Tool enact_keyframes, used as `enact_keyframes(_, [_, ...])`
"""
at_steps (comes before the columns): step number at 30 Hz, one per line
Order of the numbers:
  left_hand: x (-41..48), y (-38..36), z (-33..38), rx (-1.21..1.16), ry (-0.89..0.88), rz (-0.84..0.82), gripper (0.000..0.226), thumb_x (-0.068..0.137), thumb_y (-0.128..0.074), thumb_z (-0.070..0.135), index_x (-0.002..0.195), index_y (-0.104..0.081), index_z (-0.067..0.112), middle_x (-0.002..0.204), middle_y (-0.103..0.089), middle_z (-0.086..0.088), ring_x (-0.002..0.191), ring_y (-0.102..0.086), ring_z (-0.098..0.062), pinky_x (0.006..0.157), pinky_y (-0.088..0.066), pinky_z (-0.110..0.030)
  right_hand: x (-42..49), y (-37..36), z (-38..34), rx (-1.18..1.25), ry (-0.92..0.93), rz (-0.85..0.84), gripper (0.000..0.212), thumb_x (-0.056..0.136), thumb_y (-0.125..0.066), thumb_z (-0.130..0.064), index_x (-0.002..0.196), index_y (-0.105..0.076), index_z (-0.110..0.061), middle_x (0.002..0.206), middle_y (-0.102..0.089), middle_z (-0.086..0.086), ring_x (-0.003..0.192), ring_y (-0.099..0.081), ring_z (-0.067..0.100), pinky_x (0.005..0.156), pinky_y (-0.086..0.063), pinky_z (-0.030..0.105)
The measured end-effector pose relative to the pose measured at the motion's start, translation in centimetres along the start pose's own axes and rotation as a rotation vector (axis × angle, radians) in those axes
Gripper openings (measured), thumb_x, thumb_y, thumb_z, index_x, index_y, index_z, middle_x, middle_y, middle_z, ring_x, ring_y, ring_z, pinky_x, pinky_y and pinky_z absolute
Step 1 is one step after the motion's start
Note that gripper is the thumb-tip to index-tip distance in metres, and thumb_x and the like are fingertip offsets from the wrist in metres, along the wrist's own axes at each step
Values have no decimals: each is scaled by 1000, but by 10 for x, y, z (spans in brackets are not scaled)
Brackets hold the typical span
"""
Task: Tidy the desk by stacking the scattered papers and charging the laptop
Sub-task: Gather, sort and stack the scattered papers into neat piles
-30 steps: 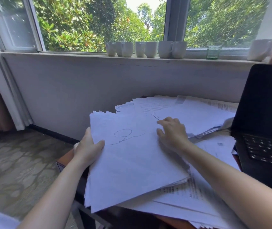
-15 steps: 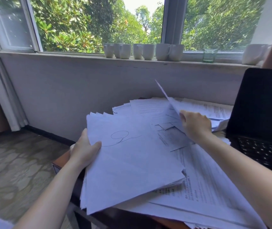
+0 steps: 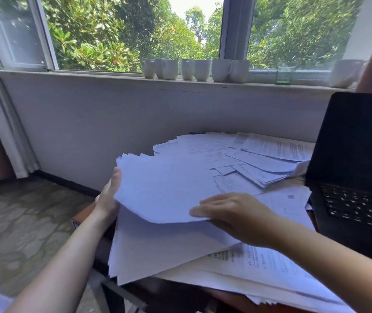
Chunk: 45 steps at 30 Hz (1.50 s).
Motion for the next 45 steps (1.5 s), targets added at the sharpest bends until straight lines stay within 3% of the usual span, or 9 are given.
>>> enact_keyframes(4, [-18, -2, 14, 1, -57, -45, 49, 81, -35, 65, 75, -50, 19, 105, -58, -27, 106, -46, -50, 87, -40, -48, -6, -8, 3, 61, -5, -76, 36, 101, -28, -40, 114, -59, -27, 101, -70, -2, 95, -66, 24, 69, -55, 39])
enact_keyframes(6, [-21, -3, 21, -43, -92, -94, 46, 87, -38, 51, 66, -60, 18, 78, -64, -18, 83, -46, -46, 78, -45, -49, -9, -8, 5, 82, -30, -100, 38, 100, -28, -45, 113, -60, -28, 105, -69, -4, 99, -64, 21, 74, -54, 39])
enact_keyframes(9, [-17, -5, 20, 23, -146, -159, 48, 80, -49, 50, 108, -66, 16, 111, -69, -7, 104, -64, -32, 93, -49, -46, -12, -12, 11, 150, -128, -214, 45, 98, -28, -52, 119, -61, -30, 122, -62, -14, 117, -54, 8, 91, -47, 35])
enact_keyframes(11, [-7, -2, 12, 182, -149, -118, 56, 64, -54, 51, 112, -58, 22, 113, -67, 0, 105, -63, -28, 96, -48, -48, -14, -18, 14, 168, -188, -326, 56, 94, -21, -59, 128, -57, -32, 132, -55, -20, 126, -44, -1, 103, -37, 26])
enact_keyframes(15, [-8, -4, 9, 357, -162, -98, 54, 62, -51, 42, 115, -44, 34, 108, -64, 10, 108, -60, -27, 100, -42, -50, 1, -4, 41, 55, -264, -223, 73, 87, -12, -69, 128, -58, -29, 123, -63, -6, 113, -55, 11, 95, -40, 29])
enact_keyframes(18, [-15, -6, 13, 403, -188, -68, 59, 63, -48, 40, 121, -41, 30, 106, -63, 12, 105, -58, -27, 101, -39, -48, 15, 8, 94, -195, -393, -88, 50, 93, -33, -48, 124, -61, -19, 125, -62, 1, 117, -53, 23, 96, -41, 35])
enact_keyframes(26, [-22, -10, 25, 453, -275, -36, 73, 62, -40, 35, 134, -31, 33, 101, -56, 22, 102, -54, -24, 101, -36, -42, -15, -7, 228, -366, -1053, -362, 37, 98, -33, -24, 127, -51, -10, 141, -41, 10, 128, -35, 31, 99, -34, 40])
enact_keyframes(38, [-17, -9, 23, 493, -240, 7, 77, 62, -41, 37, 138, -30, 34, 109, -56, 16, 109, -52, -23, 104, -34, -43, -20, -27, 282, -340, -1225, -411, 56, 97, -25, -43, 146, -32, -19, 158, -11, 9, 145, -7, 27, 114, -13, 45])
enact_keyframes(45, [-15, -8, 21, 477, -240, 16, 79, 63, -42, 37, 141, -29, 35, 110, -56, 18, 113, -53, -21, 105, -35, -46, -12, -37, 295, -294, -1212, -332, 54, 97, -26, -37, 144, -35, -11, 154, -23, 11, 142, -16, 30, 114, -18, 45])
Point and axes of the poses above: each hand's wrist, its own x-axis towards the middle knuckle, its own y-axis out of the back of the hand, z = x × y, the point moved 7 cm from there along x, towards the middle knuckle
